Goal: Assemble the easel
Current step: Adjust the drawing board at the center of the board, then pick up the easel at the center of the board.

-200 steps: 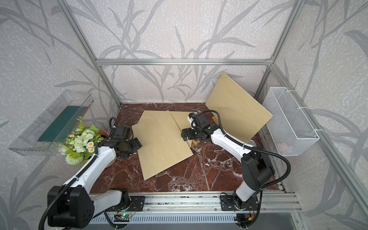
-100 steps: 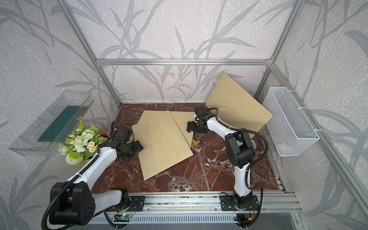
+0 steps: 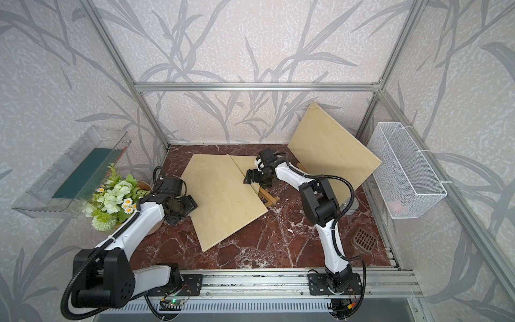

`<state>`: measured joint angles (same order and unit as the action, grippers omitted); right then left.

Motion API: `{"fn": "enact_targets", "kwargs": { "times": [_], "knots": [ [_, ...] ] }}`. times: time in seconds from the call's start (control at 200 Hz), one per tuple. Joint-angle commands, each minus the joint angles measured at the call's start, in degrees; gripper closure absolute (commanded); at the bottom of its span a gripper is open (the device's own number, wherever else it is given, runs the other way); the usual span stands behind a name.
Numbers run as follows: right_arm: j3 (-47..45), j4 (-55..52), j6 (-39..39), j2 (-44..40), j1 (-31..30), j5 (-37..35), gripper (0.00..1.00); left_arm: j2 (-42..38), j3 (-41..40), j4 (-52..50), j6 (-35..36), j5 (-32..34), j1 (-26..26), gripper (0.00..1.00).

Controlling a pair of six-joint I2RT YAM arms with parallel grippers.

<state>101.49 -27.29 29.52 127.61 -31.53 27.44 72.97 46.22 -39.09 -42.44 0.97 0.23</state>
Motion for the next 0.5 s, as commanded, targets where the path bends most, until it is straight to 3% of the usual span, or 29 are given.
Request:
{"fn": "enact_targets", "kwargs": {
  "times": [0.0, 0.13, 0.275, 0.495],
  "knots": [
    [5.41, 0.25, -1.37, 0.85, -2.90, 5.99, 0.10, 3.12, 2.06, -2.08, 0.84, 3.88, 0.88, 0.16],
    [5.16, -4.48, -6.30, -1.89, -2.45, -0.43, 0.10, 6.01, 4.53, -3.00, 1.90, 4.00, 0.92, 0.16],
    [-1.80, -6.64, -10.84, -9.30, -0.64, -8.08, 0.09, 7.91, 6.51, -3.02, 2.68, 4.26, 0.94, 0.16],
    [-12.59, -7.17, -15.47, -17.18, 1.36, -10.04, 0.10, 9.50, 8.72, -3.05, 3.66, 5.31, 0.97, 0.16]
  ]
}}
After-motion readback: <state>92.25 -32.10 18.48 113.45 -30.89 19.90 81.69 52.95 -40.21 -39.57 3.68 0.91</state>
